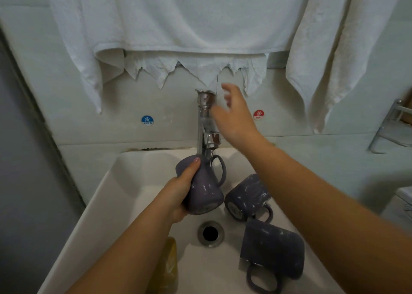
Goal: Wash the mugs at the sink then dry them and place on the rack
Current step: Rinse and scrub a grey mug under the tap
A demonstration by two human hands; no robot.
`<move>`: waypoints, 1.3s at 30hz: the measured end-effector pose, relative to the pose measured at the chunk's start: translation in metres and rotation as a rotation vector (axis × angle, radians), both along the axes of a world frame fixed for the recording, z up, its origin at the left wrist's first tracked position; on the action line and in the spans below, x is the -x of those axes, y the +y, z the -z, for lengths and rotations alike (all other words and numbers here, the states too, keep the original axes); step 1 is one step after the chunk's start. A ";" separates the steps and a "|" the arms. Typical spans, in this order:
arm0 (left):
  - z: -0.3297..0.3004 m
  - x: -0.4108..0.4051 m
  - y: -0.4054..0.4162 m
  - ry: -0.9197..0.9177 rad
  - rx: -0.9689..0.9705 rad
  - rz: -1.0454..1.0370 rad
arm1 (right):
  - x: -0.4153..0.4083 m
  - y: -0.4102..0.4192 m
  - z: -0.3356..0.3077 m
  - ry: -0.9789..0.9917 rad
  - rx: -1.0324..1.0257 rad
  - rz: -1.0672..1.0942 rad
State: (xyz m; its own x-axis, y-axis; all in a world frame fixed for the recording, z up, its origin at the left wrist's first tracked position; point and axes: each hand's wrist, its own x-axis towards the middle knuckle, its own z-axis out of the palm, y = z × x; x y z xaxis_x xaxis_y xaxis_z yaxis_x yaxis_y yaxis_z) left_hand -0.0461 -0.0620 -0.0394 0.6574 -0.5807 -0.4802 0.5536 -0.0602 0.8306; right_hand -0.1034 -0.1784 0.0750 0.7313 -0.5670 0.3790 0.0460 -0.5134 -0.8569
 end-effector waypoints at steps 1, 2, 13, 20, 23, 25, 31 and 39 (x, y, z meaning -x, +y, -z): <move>-0.001 0.001 -0.001 0.007 0.030 -0.017 | 0.011 0.002 0.018 0.016 -0.048 0.053; -0.002 0.002 -0.002 0.014 0.071 -0.027 | 0.022 0.004 0.037 0.077 -0.112 0.078; -0.002 0.005 -0.011 0.011 0.103 -0.106 | 0.027 0.009 0.101 0.411 -0.508 -0.154; 0.006 0.000 -0.012 0.021 0.110 -0.103 | 0.022 0.014 0.112 0.361 -0.631 -0.189; 0.008 0.002 -0.014 -0.021 0.128 -0.086 | 0.032 0.005 0.111 0.336 -0.669 -0.284; 0.008 0.005 -0.018 -0.066 0.127 -0.097 | 0.030 0.006 0.110 0.293 -0.677 -0.224; 0.011 0.007 -0.025 -0.086 0.120 -0.149 | 0.021 0.008 0.105 0.269 -0.707 -0.010; 0.011 0.005 -0.024 -0.052 0.174 -0.061 | 0.030 -0.013 0.110 0.276 -0.614 -0.219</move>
State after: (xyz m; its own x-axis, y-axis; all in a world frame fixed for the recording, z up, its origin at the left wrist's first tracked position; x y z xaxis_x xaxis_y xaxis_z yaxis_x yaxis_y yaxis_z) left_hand -0.0506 -0.0855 -0.0508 0.7153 -0.6103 -0.3403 0.5075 0.1190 0.8534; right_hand -0.1336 -0.1912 -0.0354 0.8761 -0.4483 -0.1774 -0.1673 0.0623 -0.9839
